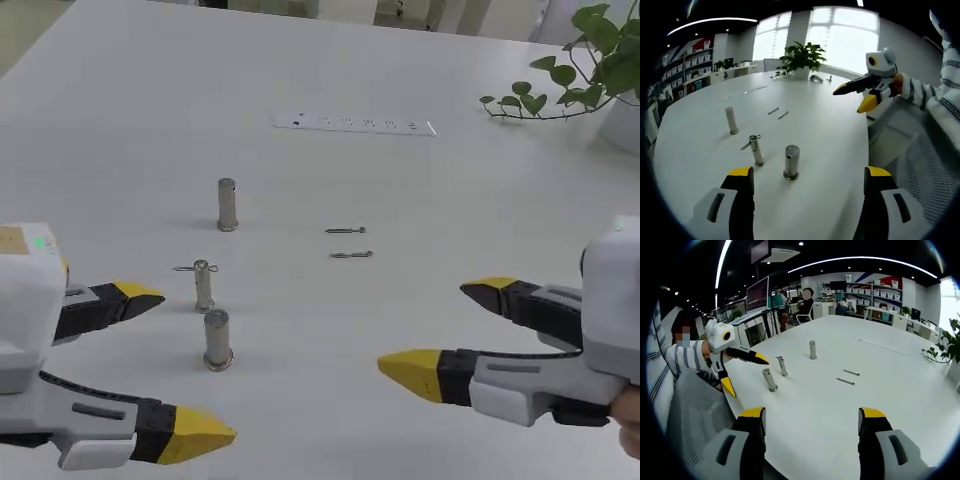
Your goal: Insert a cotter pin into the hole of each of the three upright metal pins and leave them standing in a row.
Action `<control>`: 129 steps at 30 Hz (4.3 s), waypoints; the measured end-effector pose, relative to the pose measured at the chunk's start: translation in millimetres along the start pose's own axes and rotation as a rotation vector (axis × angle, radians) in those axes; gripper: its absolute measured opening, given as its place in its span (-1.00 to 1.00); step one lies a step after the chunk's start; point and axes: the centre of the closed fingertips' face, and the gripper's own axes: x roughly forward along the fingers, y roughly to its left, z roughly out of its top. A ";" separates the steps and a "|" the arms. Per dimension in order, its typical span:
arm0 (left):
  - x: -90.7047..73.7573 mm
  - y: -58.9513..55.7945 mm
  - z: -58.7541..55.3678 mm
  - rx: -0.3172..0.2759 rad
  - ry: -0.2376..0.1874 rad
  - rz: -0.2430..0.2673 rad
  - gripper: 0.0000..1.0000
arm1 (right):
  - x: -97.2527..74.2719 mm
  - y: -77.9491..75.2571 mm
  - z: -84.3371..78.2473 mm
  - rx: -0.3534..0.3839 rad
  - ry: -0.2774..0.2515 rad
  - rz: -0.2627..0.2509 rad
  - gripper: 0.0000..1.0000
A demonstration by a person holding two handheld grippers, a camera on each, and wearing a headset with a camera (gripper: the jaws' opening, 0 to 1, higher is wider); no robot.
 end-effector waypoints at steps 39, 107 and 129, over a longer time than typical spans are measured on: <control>-6.4 -5.0 -11.8 -0.143 -0.015 0.077 0.97 | 42.4 -61.9 36.1 -0.432 0.272 0.131 -0.22; -5.7 -5.2 -11.2 -0.204 -0.034 0.077 0.79 | 145.8 -94.4 -2.9 -0.775 0.683 0.320 -1.00; -20.5 -3.4 -4.2 -0.228 -0.083 0.111 0.66 | 138.3 -92.7 0.1 -0.850 0.680 0.231 -1.00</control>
